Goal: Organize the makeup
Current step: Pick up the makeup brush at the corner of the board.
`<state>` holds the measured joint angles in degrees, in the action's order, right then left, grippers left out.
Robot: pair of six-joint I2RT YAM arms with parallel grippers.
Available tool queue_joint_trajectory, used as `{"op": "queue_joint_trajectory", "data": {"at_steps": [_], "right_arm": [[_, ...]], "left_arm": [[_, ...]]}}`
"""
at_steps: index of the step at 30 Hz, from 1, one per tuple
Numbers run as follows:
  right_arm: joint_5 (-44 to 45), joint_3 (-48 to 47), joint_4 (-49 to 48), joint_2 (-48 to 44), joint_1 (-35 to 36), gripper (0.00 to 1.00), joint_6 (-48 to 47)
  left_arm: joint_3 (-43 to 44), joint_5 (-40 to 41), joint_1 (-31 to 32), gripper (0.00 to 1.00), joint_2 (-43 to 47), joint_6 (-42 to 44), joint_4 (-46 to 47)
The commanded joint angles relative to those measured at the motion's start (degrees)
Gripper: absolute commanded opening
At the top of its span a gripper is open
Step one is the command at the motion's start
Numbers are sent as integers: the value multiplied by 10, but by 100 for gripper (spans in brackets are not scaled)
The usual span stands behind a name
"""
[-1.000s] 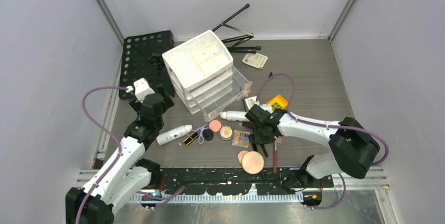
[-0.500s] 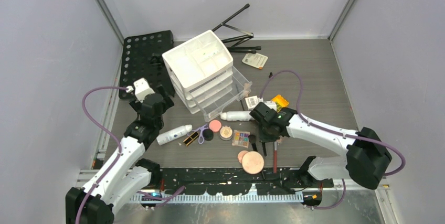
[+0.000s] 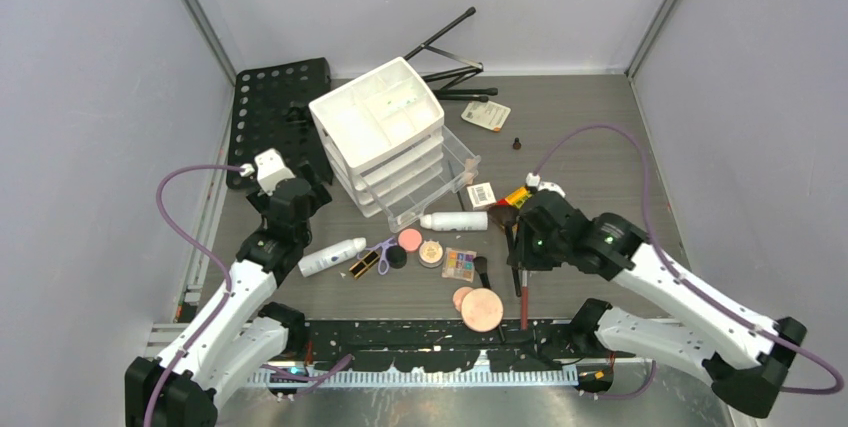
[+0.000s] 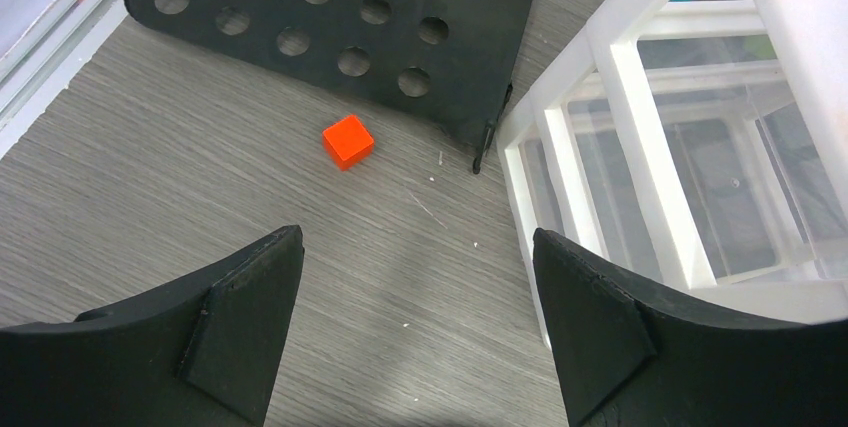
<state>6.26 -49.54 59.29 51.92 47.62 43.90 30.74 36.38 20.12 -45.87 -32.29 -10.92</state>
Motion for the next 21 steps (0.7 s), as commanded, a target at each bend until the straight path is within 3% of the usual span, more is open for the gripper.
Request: {"op": "queue_joint_trajectory", "data": {"at_steps": [1, 12, 16, 21], "right_arm": [[-15, -83, -1, -44, 2, 0, -9], [14, -255, -24, 117, 2, 0, -122], [39, -312, -39, 186, 0, 0, -85], [-16, -365, -113, 245, 0, 0, -10]], "left_arm": [[20, 7, -2, 87, 2, 6, 31], [18, 6, -2, 86, 0, 5, 33], [15, 7, -2, 86, 3, 3, 33], [16, 6, -2, 86, 5, 3, 33]]}}
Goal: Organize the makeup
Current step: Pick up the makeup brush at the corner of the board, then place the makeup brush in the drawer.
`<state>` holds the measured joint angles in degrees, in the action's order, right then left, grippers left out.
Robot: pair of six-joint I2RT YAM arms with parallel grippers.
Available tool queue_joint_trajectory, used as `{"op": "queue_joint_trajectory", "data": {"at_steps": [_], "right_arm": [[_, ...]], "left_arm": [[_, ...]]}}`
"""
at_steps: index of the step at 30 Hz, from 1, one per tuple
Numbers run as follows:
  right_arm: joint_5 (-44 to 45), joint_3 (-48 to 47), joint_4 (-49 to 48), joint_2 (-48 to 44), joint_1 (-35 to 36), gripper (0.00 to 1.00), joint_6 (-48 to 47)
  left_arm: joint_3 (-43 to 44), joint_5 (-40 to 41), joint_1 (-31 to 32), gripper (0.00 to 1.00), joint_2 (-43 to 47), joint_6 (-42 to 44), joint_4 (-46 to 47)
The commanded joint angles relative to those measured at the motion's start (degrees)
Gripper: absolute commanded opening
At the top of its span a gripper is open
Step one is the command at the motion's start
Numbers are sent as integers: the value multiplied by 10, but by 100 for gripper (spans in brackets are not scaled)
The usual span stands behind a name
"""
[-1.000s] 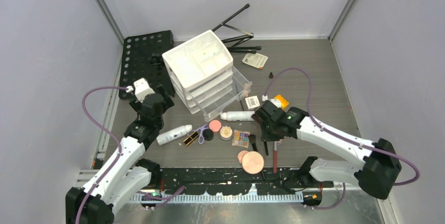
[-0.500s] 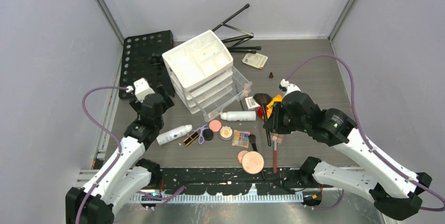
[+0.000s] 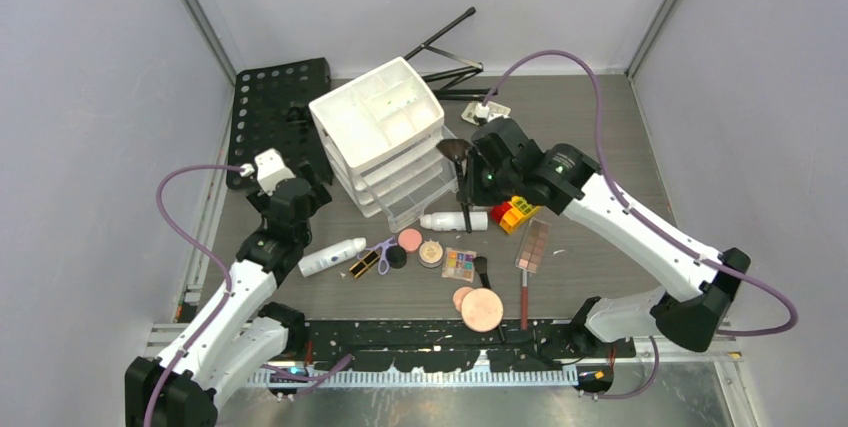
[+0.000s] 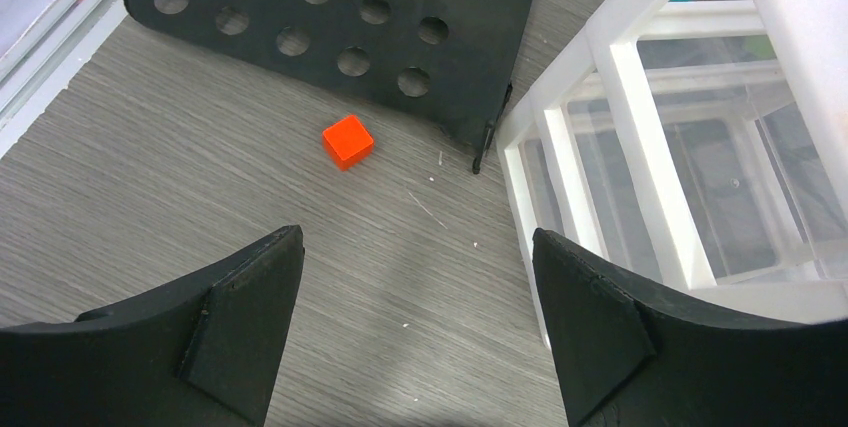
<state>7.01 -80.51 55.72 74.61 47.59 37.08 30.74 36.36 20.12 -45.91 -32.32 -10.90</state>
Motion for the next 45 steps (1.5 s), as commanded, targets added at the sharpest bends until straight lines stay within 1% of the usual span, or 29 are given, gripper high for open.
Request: {"op": "queue_joint_trajectory", "data": {"at_steps": [1, 4, 8, 12, 18, 20, 22, 25, 28, 30, 34, 37, 39, 41, 43, 45], "right_arm": [[-24, -59, -94, 26, 0, 0, 80], [-24, -62, -137, 46, 0, 0, 116], [14, -87, -126, 73, -1, 0, 118], [55, -89, -130, 80, -1, 0, 144], [66, -101, -130, 95, -1, 0, 176], [56, -93, -149, 93, -1, 0, 173], [44, -94, -156, 97, -1, 0, 149], [52, -98, -147, 105, -1, 0, 103], [28, -111, -125, 114, -1, 0, 16], [25, -132, -83, 126, -2, 0, -33], [23, -205, 40, 167, -4, 0, -108], [17, -249, 108, 191, -4, 0, -168], [33, -271, 139, 205, -5, 0, -192], [48, -283, 151, 215, -5, 0, -201], [38, -298, 160, 227, -4, 0, -213], [34, -330, 193, 249, -5, 0, -223]], "left_arm": [[16, 6, -2, 86, 5, 2, 32], [17, 6, -2, 86, 5, 2, 32], [16, 5, -2, 86, 6, 2, 31], [17, 4, -2, 86, 7, 1, 31], [18, 3, -2, 86, 8, 1, 29], [18, 3, -2, 86, 8, 1, 29], [17, 2, -2, 86, 8, 1, 29], [19, -1, -2, 86, 7, 1, 30], [17, 0, -2, 86, 6, 0, 29], [17, 0, -2, 86, 7, 0, 29], [17, 1, -2, 86, 8, 1, 29], [17, 0, -2, 86, 7, 0, 30], [18, 2, -2, 86, 7, 0, 30], [17, 2, -2, 86, 8, 1, 28], [17, 2, -2, 86, 8, 1, 30], [17, 2, -2, 86, 7, 0, 30]]}}
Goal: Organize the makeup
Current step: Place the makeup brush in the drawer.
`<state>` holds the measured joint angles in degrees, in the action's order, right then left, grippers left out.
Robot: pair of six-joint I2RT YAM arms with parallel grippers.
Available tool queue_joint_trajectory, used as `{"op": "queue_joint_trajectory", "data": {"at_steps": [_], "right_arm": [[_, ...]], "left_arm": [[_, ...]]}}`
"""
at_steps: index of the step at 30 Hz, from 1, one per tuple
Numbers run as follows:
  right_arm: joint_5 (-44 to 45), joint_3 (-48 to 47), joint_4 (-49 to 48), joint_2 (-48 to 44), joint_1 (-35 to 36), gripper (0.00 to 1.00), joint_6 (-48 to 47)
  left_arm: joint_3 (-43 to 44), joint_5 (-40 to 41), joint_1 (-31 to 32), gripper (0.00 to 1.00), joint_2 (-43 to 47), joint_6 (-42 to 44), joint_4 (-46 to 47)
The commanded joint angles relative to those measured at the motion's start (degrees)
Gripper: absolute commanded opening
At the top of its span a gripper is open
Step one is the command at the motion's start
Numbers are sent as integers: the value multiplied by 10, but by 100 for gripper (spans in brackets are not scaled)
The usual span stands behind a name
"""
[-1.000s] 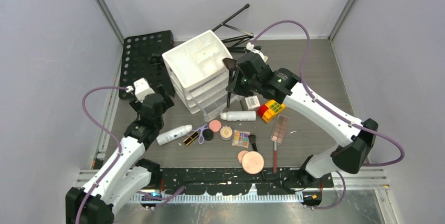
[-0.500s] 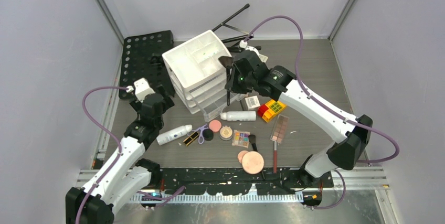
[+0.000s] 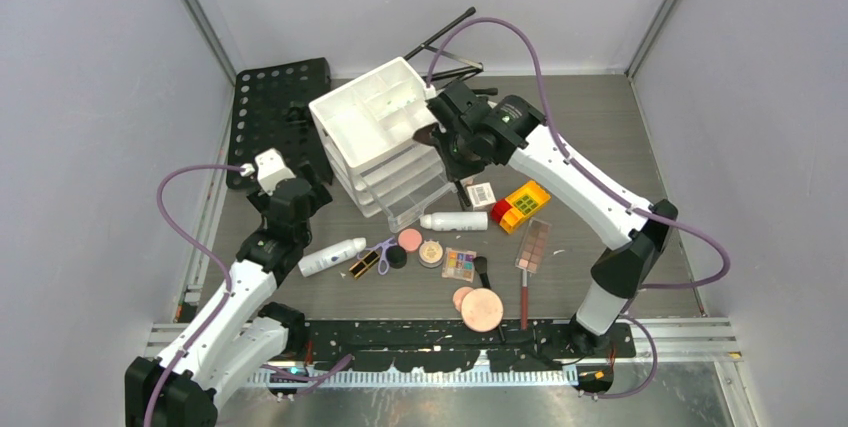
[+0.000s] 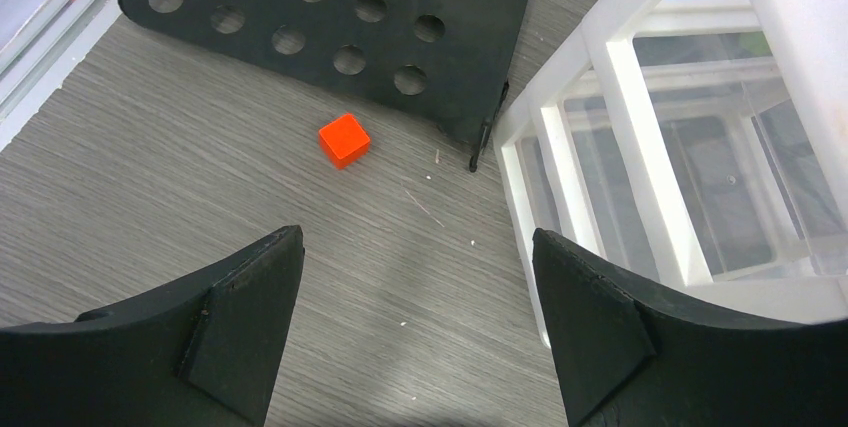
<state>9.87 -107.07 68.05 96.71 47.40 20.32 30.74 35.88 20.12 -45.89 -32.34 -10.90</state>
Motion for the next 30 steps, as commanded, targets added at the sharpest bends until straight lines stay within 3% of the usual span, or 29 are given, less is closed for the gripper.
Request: {"op": "queue_joint_trajectory", "data": {"at_steps": [1, 6, 16, 30], "right_arm": [[8, -84, 90, 42, -3, 0, -58], [6, -171, 174, 106, -7, 0, -66], [-48, -256, 221, 162, -34, 0, -83], [-125, -281, 236, 213, -68, 3, -85]], "left_arm": [[17, 7, -2, 86, 7, 1, 30], [17, 6, -2, 86, 9, 0, 29], [16, 6, -2, 86, 11, 1, 30], [16, 7, -2, 87, 8, 0, 31]]}}
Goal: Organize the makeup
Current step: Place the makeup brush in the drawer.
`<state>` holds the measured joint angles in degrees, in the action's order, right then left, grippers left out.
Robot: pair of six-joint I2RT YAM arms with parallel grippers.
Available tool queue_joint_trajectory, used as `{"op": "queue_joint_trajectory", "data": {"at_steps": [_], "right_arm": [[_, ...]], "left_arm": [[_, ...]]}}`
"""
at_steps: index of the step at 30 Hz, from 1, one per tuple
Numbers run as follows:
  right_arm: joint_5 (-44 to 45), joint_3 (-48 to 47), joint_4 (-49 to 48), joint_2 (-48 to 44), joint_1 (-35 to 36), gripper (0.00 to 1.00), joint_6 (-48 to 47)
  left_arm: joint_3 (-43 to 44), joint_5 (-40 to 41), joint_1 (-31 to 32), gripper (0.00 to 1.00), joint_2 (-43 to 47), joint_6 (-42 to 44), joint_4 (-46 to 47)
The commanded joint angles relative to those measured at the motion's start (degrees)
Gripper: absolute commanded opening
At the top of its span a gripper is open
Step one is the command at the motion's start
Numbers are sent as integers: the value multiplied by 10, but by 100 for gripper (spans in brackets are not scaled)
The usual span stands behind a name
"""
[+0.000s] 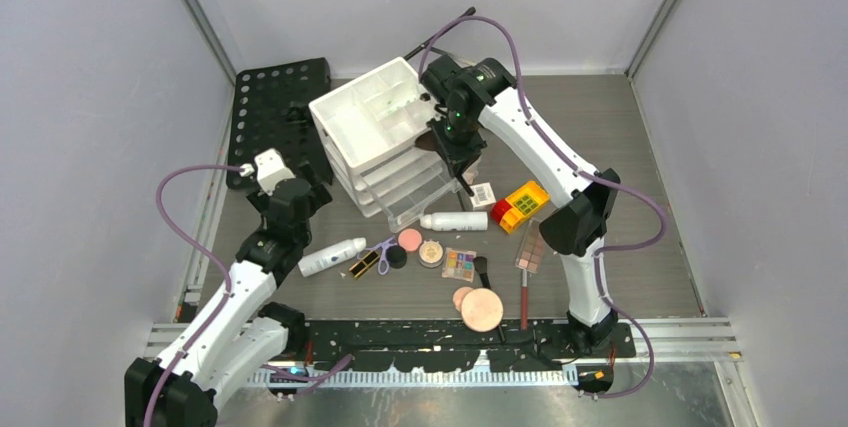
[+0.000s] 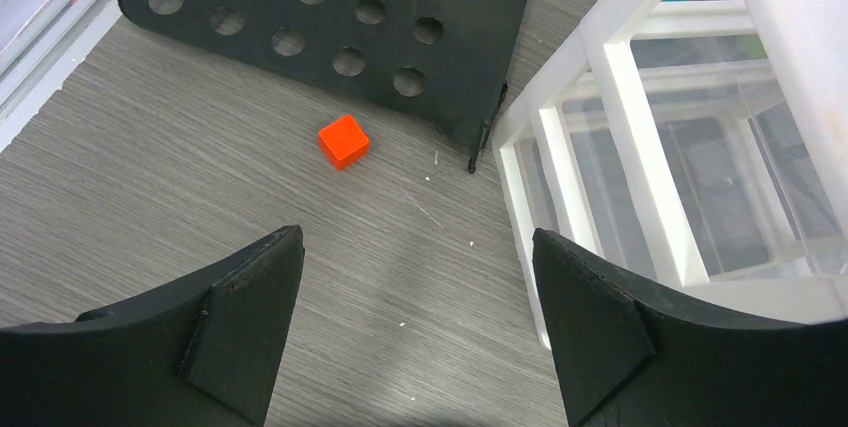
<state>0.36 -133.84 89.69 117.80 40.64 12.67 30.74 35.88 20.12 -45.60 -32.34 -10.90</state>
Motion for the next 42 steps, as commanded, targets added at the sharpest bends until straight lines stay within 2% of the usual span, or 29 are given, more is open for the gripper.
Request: {"op": "queue_joint_trajectory", "data": {"at_steps": [1, 18, 30, 35, 42], "right_arm": [[-30, -10, 20, 2, 0, 4, -8], [-8, 31, 24, -22, -2, 4, 7], [-61, 13, -72, -49, -7, 0, 61], [-100, 59, -110, -79, -10, 0, 87], [-160, 177, -221, -171, -25, 0, 145]], "left_arm": [[16, 7, -2, 87, 5, 1, 31], [17, 5, -2, 87, 3, 0, 32], [15, 6, -2, 87, 3, 1, 32], [15, 6, -2, 87, 6, -1, 31], [15, 4, -2, 87, 10, -2, 29]]}}
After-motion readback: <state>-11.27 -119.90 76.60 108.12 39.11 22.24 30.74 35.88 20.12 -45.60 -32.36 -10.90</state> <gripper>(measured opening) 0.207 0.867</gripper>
